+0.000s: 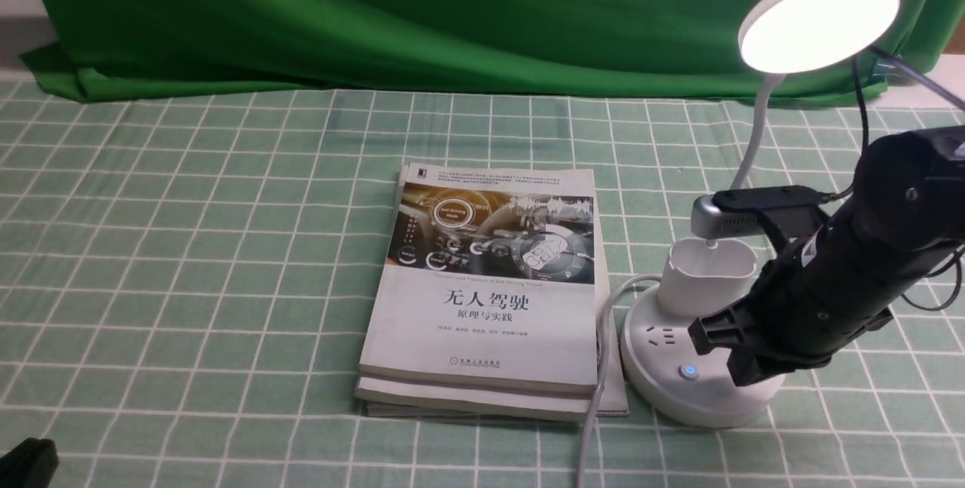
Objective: Turn off the desk lamp on the blue coffee tablecloth by hand.
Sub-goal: 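Press the power button on the lamp base to turn the lamp off with the right gripper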
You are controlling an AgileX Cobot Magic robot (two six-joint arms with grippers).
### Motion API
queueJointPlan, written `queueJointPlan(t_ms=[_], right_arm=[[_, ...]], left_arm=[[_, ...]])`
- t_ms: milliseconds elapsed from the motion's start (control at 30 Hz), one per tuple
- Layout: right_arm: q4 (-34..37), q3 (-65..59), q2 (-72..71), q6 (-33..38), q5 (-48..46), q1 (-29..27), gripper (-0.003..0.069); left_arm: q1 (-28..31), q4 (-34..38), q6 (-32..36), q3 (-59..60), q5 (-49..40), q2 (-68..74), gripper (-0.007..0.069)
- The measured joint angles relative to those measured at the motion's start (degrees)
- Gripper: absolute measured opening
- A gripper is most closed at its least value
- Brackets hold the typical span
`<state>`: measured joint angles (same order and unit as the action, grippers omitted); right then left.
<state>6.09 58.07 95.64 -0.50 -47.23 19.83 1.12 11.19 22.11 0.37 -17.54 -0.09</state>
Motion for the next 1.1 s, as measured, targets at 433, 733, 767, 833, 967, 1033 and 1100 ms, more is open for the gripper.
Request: queueJointPlan(t_ms=[433, 733, 767, 833, 967, 1033, 1100], right_arm=[[0.2, 0.7, 3.3, 0.0, 2.3, 0.0, 0.0037], [-0.5, 0.3, -0.9, -0.1, 2.4, 0.0, 0.0037], [-0.6, 0.3, -0.9, -0.1, 2.4, 0.0, 0.0037], [-1.0, 0.3, -0.3, -0.1, 2.5, 0.0, 0.0037], [-1.4, 0.3, 2.9, -0.1, 2.4, 0.0, 0.0038], [-1.3, 0.6, 3.5, -0.1, 2.5, 0.0, 0.0038], [-1.2, 0.8, 3.9, -0.1, 2.5, 0.0, 0.0038]], left_arm=[[0.0, 0.0, 0.0, 0.0, 0.0, 0.0, 0.0], [0.0, 0.0, 0.0, 0.0, 0.0, 0.0, 0.0], [0.0, 0.0, 0.0, 0.0, 0.0, 0.0, 0.0], [0.0, 0.0, 0.0, 0.0, 0.0, 0.0, 0.0], [0.0, 0.0, 0.0, 0.0, 0.0, 0.0, 0.0], [0.0, 0.0, 0.0, 0.0, 0.0, 0.0, 0.0], [0.0, 0.0, 0.0, 0.0, 0.0, 0.0, 0.0]])
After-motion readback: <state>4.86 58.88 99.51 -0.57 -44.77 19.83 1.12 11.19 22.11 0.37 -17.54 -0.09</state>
